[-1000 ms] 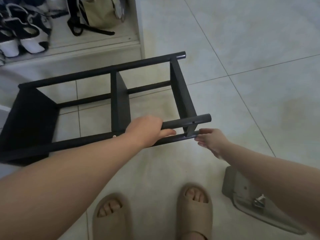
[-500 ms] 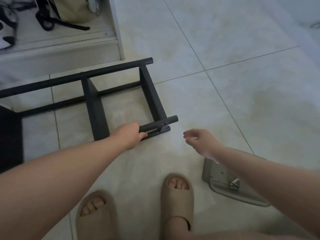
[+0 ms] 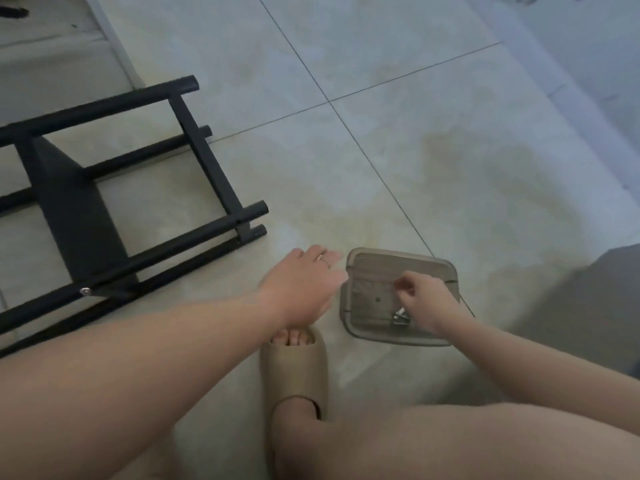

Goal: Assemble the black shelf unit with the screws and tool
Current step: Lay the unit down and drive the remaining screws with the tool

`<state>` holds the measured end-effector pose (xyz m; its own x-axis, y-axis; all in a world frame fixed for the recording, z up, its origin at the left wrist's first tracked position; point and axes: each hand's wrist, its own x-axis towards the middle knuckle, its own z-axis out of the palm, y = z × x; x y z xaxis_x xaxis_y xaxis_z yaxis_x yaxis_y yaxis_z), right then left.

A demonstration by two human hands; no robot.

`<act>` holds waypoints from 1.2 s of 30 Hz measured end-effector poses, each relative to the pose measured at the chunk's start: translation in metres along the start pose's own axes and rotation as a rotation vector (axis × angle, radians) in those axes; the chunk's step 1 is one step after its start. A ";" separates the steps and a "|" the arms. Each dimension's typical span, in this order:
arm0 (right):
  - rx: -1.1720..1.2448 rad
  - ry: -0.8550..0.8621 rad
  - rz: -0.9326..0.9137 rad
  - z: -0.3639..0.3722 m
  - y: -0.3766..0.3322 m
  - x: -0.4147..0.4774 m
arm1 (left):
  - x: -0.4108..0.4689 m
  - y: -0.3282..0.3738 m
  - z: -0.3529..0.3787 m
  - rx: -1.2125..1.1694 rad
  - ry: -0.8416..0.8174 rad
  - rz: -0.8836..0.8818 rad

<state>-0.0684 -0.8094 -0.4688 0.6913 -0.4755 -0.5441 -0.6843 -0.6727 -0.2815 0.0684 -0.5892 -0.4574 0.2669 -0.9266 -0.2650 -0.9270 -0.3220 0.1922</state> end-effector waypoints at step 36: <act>0.307 0.122 -0.197 -0.026 -0.053 0.004 | -0.017 -0.010 -0.056 -0.063 -0.183 -0.297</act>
<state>-0.0234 -0.7900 -0.4353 0.8262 -0.4308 -0.3630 -0.5606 -0.5656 -0.6048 0.0875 -0.5808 -0.4021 0.4660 -0.7423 -0.4815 -0.7964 -0.5890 0.1372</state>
